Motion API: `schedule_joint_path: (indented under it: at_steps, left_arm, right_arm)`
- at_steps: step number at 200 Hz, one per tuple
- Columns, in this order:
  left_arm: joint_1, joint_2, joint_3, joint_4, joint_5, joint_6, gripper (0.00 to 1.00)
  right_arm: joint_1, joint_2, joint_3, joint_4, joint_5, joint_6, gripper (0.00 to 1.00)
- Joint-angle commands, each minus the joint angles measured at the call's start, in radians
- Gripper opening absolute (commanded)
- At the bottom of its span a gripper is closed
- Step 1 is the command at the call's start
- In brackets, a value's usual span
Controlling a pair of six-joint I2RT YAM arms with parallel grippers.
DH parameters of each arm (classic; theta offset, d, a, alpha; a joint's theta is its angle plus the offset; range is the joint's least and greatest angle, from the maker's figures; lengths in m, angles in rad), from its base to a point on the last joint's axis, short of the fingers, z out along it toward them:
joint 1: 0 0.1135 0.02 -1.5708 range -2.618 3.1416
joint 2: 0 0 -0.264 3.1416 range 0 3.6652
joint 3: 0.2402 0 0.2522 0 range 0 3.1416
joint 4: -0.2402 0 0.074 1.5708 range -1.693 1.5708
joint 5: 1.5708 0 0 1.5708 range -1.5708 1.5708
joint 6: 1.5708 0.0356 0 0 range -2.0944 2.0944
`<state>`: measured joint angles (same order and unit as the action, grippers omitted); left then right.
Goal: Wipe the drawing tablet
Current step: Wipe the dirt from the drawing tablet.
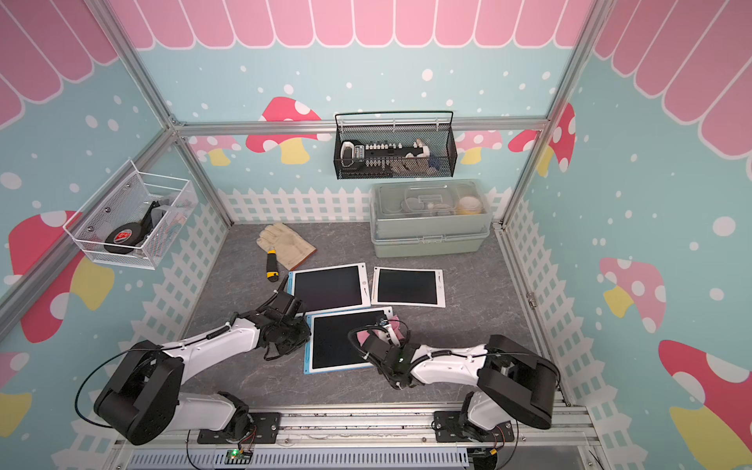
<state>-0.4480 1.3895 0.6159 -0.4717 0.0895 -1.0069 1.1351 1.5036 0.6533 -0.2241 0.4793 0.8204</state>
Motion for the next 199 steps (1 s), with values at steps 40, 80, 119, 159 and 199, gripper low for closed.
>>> schedule_joint_path:
  at_steps: [40,80,119,159,199]
  left_arm:
    - [-0.038,0.071,-0.116,-0.122,-0.019,-0.033,0.12]
    - [-0.041,0.066,-0.121,-0.119,-0.020,-0.030,0.12]
    - [-0.043,0.058,-0.128,-0.110,-0.013,-0.026,0.12]
    - [-0.044,0.038,-0.142,-0.110,-0.016,-0.025,0.11]
    - [-0.044,0.032,-0.147,-0.104,-0.019,-0.028,0.11]
  right_arm:
    - [0.011,0.124,0.089,-0.006,-0.103,0.020,0.00]
    - [-0.082,-0.086,-0.121,0.023,-0.114,0.001,0.00]
    - [0.050,0.165,0.125,0.161,-0.238,-0.044,0.00]
    - [-0.037,0.228,0.186,0.134,-0.262,0.018,0.00]
    - [-0.193,0.137,0.099,0.126,-0.271,-0.065,0.00]
